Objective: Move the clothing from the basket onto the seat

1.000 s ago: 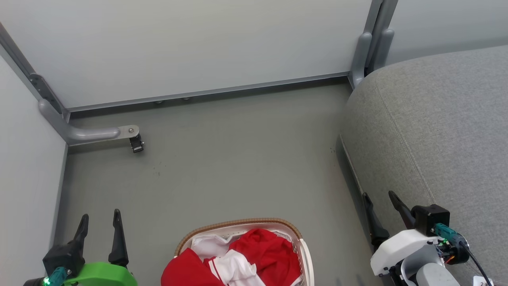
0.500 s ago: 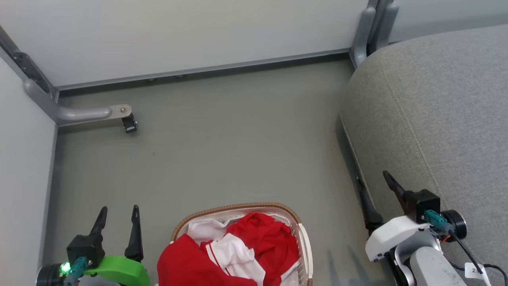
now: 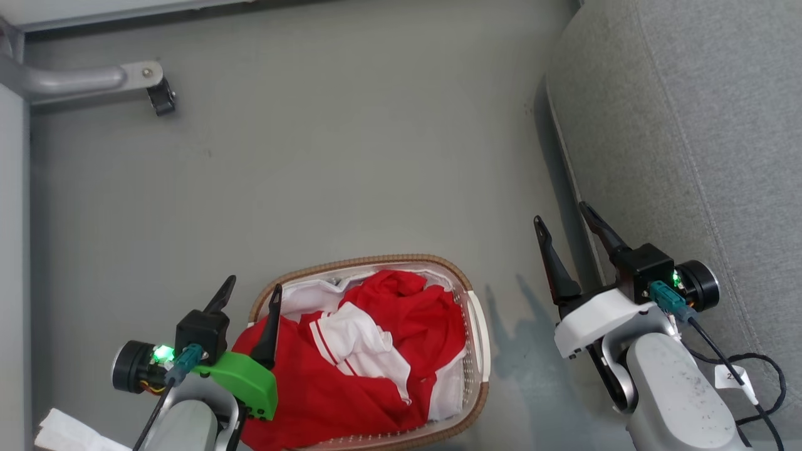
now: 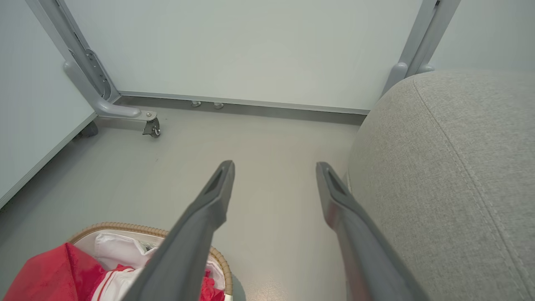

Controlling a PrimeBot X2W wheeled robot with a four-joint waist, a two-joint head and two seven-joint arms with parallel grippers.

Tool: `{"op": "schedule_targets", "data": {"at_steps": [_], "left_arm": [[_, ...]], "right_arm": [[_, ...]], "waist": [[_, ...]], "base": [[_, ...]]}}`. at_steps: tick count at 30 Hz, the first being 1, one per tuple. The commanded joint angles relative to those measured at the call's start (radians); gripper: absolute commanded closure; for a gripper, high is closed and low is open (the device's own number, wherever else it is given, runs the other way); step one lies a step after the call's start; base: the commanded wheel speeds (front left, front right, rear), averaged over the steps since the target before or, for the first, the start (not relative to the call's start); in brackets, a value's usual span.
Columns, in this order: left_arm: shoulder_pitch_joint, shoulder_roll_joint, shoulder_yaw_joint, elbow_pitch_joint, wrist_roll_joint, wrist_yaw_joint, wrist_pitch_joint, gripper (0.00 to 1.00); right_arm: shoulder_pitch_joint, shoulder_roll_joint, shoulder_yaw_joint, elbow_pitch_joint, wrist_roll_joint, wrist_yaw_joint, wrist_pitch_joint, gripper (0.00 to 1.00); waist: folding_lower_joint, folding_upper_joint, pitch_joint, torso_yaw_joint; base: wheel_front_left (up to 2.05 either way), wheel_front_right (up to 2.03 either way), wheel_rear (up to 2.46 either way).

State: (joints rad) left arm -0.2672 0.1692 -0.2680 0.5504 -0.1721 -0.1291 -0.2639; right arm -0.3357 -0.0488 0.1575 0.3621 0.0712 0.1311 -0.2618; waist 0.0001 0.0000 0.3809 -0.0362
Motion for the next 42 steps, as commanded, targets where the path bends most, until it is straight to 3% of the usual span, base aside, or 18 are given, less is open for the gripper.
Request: {"op": "schedule_targets", "data": {"at_steps": [1,5,13,24,35,42], "left_arm": [[-0.034,0.010,-0.014,0.014,-0.013,-0.002,-0.001,0.00],[-0.085,0.030,-0.096,0.067,-0.044,-0.002,-0.001,0.00],[-0.150,0.050,-0.164,0.182,-0.065,-0.001,-0.001,0.00],[-0.221,0.059,-0.247,0.316,-0.008,-0.001,-0.001,0.00],[-0.297,0.099,-0.558,0.397,0.060,-0.001,-0.001,0.00],[-0.374,0.110,-0.702,0.468,0.099,-0.001,-0.001,0.00]], "right_arm": [[-0.020,-0.004,0.003,-0.006,0.005,-0.001,-0.005,0.00],[-0.044,-0.004,0.023,-0.006,0.002,-0.001,-0.005,0.00],[-0.061,-0.003,0.034,-0.020,0.013,-0.001,-0.005,0.00],[-0.069,-0.004,0.035,-0.021,0.016,-0.001,-0.005,0.00],[-0.087,-0.003,0.075,-0.020,0.043,-0.001,-0.005,0.00],[-0.102,-0.003,0.100,-0.024,0.057,-0.001,-0.005,0.00]], "waist": [[-0.0001,0.0000,0.112,-0.016],[-0.0001,0.0000,0.162,-0.027],[-0.0001,0.0000,0.217,-0.052],[-0.0001,0.0000,0.264,-0.063],[-0.0001,0.0000,0.321,-0.083],[-0.0001,0.0000,0.353,-0.096]], "base": [[0.00,0.00,0.00],[0.00,0.00,0.00],[0.00,0.00,0.00],[0.00,0.00,0.00],[0.00,0.00,0.00],[0.00,0.00,0.00]]}}
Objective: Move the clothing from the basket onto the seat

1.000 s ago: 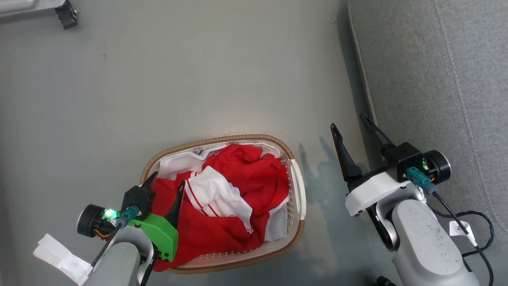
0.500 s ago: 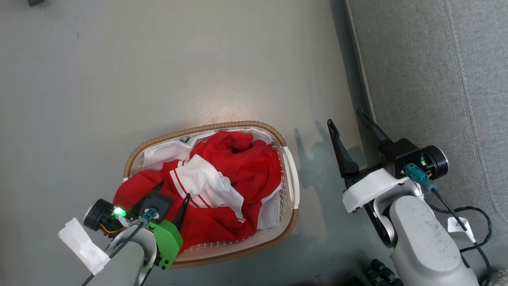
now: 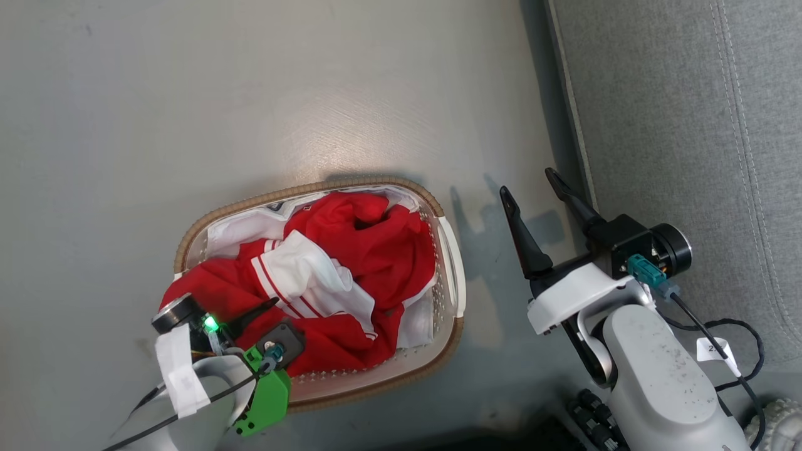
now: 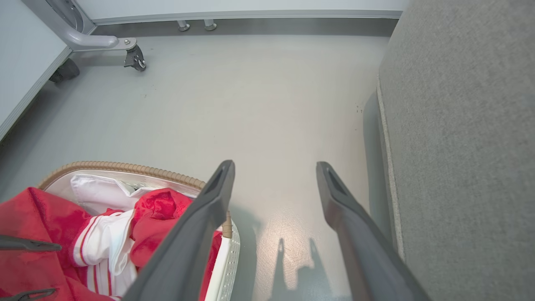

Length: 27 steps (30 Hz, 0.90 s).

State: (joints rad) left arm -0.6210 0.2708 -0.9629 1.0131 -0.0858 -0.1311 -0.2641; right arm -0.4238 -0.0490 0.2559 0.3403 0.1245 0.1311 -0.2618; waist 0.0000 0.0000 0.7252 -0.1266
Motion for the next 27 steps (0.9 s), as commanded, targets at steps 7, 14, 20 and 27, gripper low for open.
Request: {"op": "schedule_targets", "data": {"at_steps": [7,14,20,27], "left_arm": [[-0.094,-0.019,-0.133,0.112,0.034,0.001,0.000,0.00],[-0.159,-0.048,-0.263,0.216,-0.039,0.001,0.040,0.00],[-0.201,-0.038,-0.307,0.236,-0.064,0.001,0.079,0.00],[-0.236,-0.037,-0.316,0.240,-0.063,0.001,0.088,0.00]], "right_arm": [[-0.020,-0.003,0.035,-0.002,0.025,-0.001,-0.005,0.00],[-0.035,-0.003,0.065,-0.016,0.043,-0.001,-0.005,0.00],[-0.042,-0.003,0.076,-0.024,0.049,-0.001,-0.005,0.00],[-0.057,-0.003,0.080,-0.029,0.054,-0.001,-0.005,0.00]], "waist": [[0.0000,0.0000,0.036,-0.020],[0.0000,0.0000,0.072,-0.044],[0.0000,0.0000,0.113,-0.056],[0.0000,0.0000,0.161,-0.059]], "base": [[0.00,0.00,0.00],[0.00,0.00,0.00],[0.00,0.00,0.00],[0.00,0.00,0.00]]}}
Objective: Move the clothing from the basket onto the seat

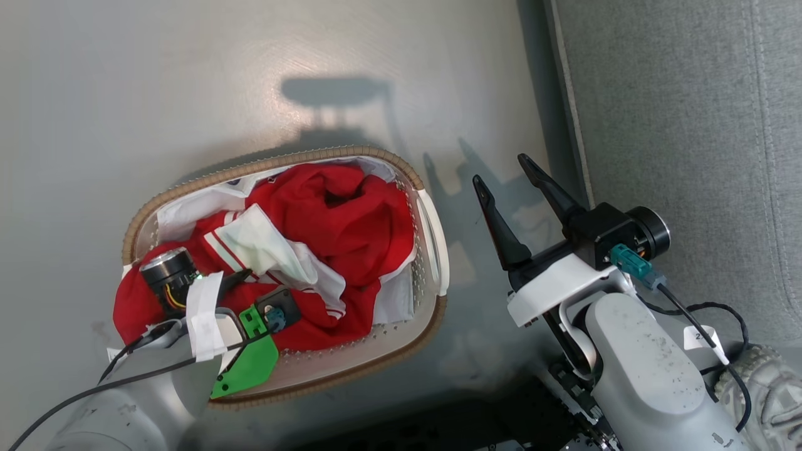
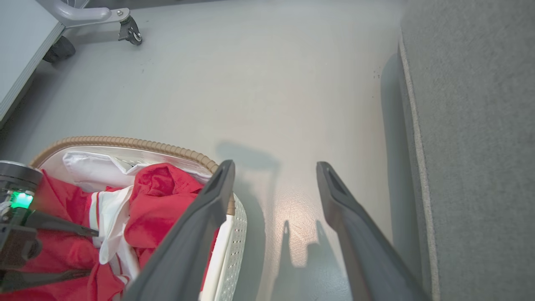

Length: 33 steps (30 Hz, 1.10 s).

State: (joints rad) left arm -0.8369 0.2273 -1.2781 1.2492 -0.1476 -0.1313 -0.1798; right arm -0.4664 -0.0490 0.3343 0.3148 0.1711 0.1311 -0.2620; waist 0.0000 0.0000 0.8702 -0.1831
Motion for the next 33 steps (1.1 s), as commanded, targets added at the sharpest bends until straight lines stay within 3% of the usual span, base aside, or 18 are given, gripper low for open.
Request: {"op": "schedule_targets", "data": {"at_steps": [1,11,12,13,23,33], "left_arm": [[-0.026,0.006,-0.001,0.004,-0.002,0.001,0.005,0.00],[-0.051,0.012,-0.002,0.017,-0.008,0.001,0.010,0.00],[-0.043,0.011,-0.002,0.017,-0.010,0.001,0.009,0.73],[-0.041,0.012,-0.002,0.018,-0.014,0.001,0.008,1.00],[0.021,0.006,-0.002,0.009,-0.105,0.001,-0.008,1.00],[0.117,-0.017,-0.002,-0.040,-0.236,0.001,-0.057,1.00]], "right_arm": [[-0.015,-0.003,0.002,-0.005,0.006,-0.001,-0.004,0.00],[-0.027,-0.003,0.005,-0.016,0.021,-0.001,-0.004,0.00],[-0.028,-0.003,0.006,-0.016,0.023,-0.001,-0.005,0.00],[-0.028,-0.003,0.006,-0.015,0.024,-0.001,-0.004,0.00],[-0.026,-0.003,0.004,-0.002,0.035,-0.001,-0.004,0.00],[0.019,-0.003,0.002,0.050,0.021,-0.001,-0.004,0.00]], "waist": [[0.0000,0.0000,0.023,-0.003],[0.0000,0.0000,0.067,-0.017],[0.0000,0.0000,0.067,-0.019],[0.0000,0.0000,0.066,-0.020],[0.0000,0.0000,-0.027,-0.020],[0.0000,0.0000,-0.216,0.019]], "base": [[0.00,0.00,0.00],[0.00,0.00,0.00],[0.00,0.00,0.00],[0.00,0.00,0.00],[0.00,0.00,0.00],[0.00,0.00,0.00]]}}
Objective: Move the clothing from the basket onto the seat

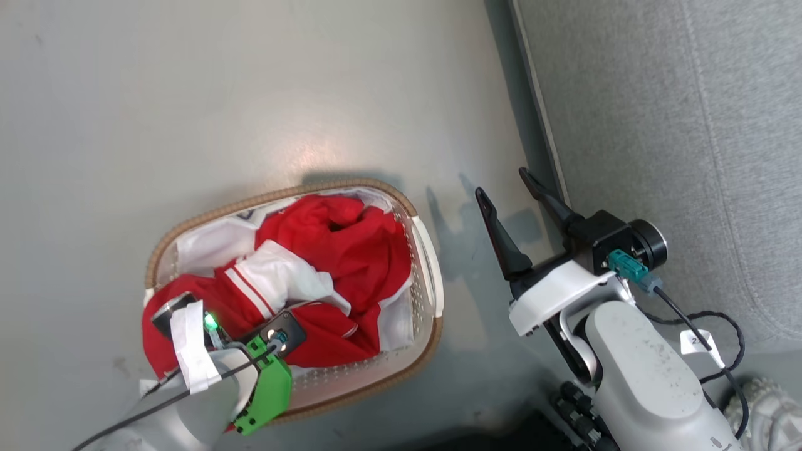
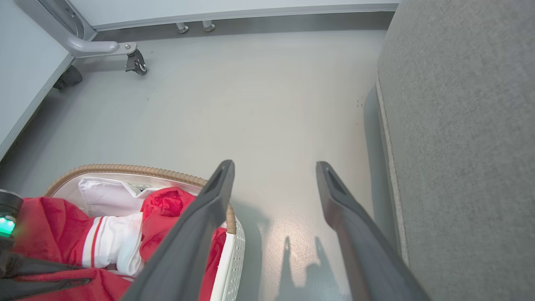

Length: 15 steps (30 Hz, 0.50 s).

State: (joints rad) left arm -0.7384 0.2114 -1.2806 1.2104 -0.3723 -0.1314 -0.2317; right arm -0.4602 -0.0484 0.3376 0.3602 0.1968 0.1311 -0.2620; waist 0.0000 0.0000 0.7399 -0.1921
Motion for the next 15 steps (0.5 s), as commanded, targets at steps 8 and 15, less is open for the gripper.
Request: {"op": "schedule_targets", "data": {"at_steps": [8,15], "left_arm": [[0.090,-0.036,0.007,-0.053,-0.154,0.002,-0.032,1.00],[0.122,-0.047,0.072,-0.168,-0.187,0.005,-0.033,1.00]], "right_arm": [[0.068,-0.004,-0.023,0.053,-0.025,-0.001,-0.004,0.00],[0.112,-0.004,-0.046,0.070,-0.048,-0.001,-0.005,0.00]], "waist": [[0.0000,0.0000,-0.258,0.084],[0.0000,0.0000,-0.384,0.136]], "base": [[0.00,0.00,0.00],[0.00,0.00,0.00]]}}
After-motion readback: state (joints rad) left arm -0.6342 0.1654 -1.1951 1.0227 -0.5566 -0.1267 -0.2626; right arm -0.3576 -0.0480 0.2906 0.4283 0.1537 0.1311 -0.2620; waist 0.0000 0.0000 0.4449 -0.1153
